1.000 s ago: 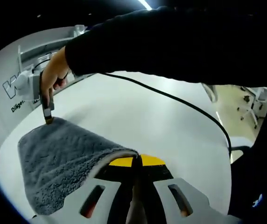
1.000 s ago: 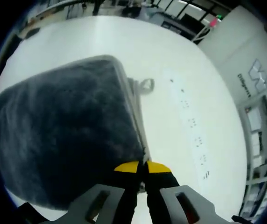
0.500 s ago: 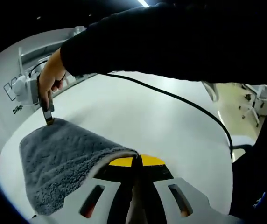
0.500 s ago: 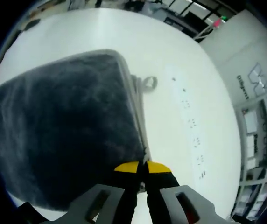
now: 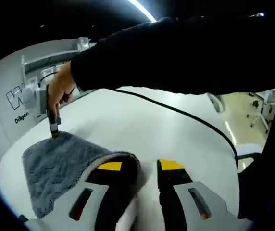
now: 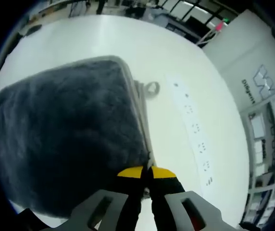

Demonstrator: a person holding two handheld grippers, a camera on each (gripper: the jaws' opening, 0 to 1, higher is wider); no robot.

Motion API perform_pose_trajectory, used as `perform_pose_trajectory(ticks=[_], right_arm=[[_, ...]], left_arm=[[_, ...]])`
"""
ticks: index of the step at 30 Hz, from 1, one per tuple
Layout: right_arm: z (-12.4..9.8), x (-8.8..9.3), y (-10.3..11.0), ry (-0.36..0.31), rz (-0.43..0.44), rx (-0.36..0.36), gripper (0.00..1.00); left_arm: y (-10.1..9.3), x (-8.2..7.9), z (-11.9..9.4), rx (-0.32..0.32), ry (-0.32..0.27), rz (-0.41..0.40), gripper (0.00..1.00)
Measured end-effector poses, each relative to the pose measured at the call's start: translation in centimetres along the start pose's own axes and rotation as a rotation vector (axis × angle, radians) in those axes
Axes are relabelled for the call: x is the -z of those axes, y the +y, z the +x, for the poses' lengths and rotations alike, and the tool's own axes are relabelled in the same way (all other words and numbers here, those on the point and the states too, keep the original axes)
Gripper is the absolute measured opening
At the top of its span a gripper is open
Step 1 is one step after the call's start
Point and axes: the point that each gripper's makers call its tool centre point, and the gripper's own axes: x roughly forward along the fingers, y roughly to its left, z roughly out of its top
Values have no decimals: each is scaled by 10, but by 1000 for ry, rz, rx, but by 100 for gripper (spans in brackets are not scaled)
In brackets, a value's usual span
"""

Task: Open the folded towel by lifting each exposed corner and separating the folded layers until the towel lies flat within the target outline without major curled edges

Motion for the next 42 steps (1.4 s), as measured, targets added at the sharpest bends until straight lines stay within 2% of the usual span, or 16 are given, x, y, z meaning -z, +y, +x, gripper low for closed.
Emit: perform_pose_trajectory(ticks=[3,6,8,12,15,21,24,27,31,33,36,38,42], right_arm=[[-2,1,3,-6,-20,7,0],[3,-3,-9,-8,-32,11,0],[4,-3,-10,-9,-31,10,0],[0,-1,-1,-8,-30,13,0],[-2,-1,3,-7,-27,16,0],[-4,0,10,-13,-30,32,0],[-6,1,10,-25,-30,42,1],[-8,1,9,-47,-29,53,2],[-14,1,3,-90,-1,85,10],[-19,3,-3,-115,35,101,17],[-28,8,-7,-127,61,93,28],[-35,10,-9,-137,73,102,40],[-49,13,-17,-165,101,150,64]], left_arm=[[0,-3,-4,-10,-9,1,51],[-2,-10,-10,-6,-43,-7,66],[-10,-11,-13,24,-47,-7,72],[-22,-13,-22,51,-54,-12,74],[-19,-18,-27,25,-73,-22,81],[-9,-29,-45,-24,-131,-61,92],[-1,-37,-55,-60,-183,-89,99],[14,-30,-61,-105,-171,-85,99],[38,-17,-70,-169,-158,-118,100],[58,-15,-78,-250,-168,-153,100],[83,-12,-91,-333,-181,-175,100],[98,-13,-99,-377,-196,-175,100],[113,-12,-107,-385,-209,-192,100]])
